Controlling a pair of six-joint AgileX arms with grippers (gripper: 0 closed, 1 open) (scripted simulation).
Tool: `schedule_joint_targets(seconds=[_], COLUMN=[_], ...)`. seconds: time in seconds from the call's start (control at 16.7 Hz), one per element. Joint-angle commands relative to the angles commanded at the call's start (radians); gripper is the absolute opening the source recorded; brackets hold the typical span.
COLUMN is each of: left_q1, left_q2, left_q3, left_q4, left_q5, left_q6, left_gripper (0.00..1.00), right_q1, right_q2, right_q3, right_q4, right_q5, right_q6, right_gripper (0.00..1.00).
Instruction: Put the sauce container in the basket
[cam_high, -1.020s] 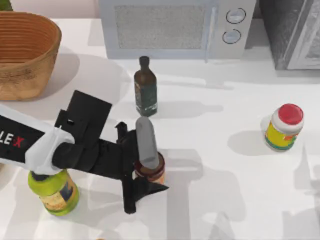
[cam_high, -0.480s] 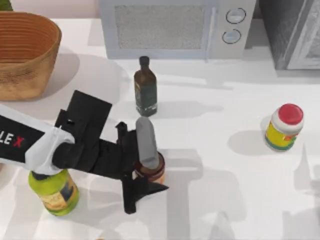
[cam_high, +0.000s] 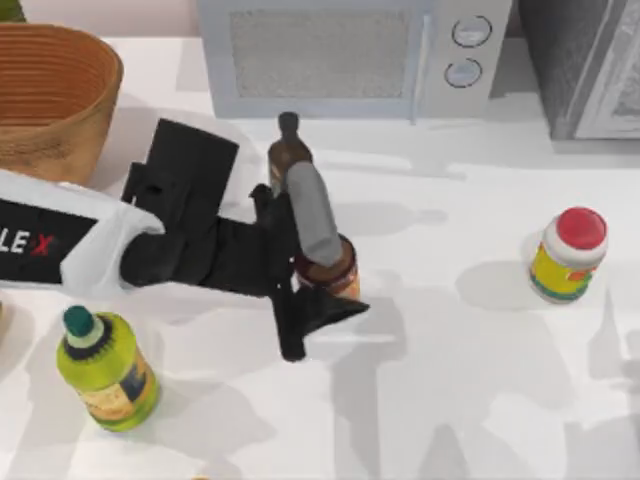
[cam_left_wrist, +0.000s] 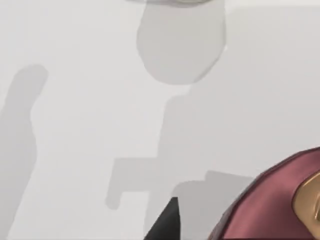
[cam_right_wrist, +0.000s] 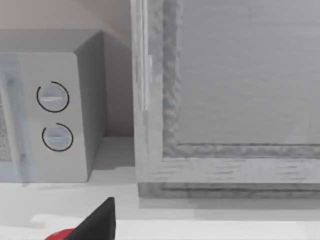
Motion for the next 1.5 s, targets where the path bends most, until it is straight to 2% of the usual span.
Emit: schedule_joint_targets(seconds=[0.18, 0.3, 0.48, 0.78, 0.96, 1.5], left_q1=[0.026, 0.078, 0.216, 0.506, 0.613, 0.628], left_q2=[-0.036, -0.063, -0.085, -0.096, -0.107, -0.08], left_q3=[0.172, 0.298, 0.476, 0.695, 0.767, 0.77], left_q4=[-0.062, -0.151, -0.342, -0.651, -0.757, -0.739], left_q5=[-0.016, -0.064, -0.192, -0.465, -0.571, -0.592], left_q6=[-0.117, -0.201, -0.328, -0.487, -0.522, -0.524], left_gripper=[0.0, 0.0, 0.0, 0.0, 0.0, 0.0], right_q1=[0.0, 0.0, 0.0, 0.0, 0.0, 0.0], right_q2=[0.0, 0.0, 0.0, 0.0, 0.0, 0.0], right_q3=[0.0, 0.0, 0.0, 0.0, 0.0, 0.0], right_q4=[0.0, 0.0, 0.0, 0.0, 0.0, 0.0], right_q5=[0.0, 0.0, 0.0, 0.0, 0.0, 0.0], right_q6=[0.0, 0.0, 0.0, 0.0, 0.0, 0.0], right_gripper=[1.0, 1.0, 1.0, 1.0, 1.0, 1.0])
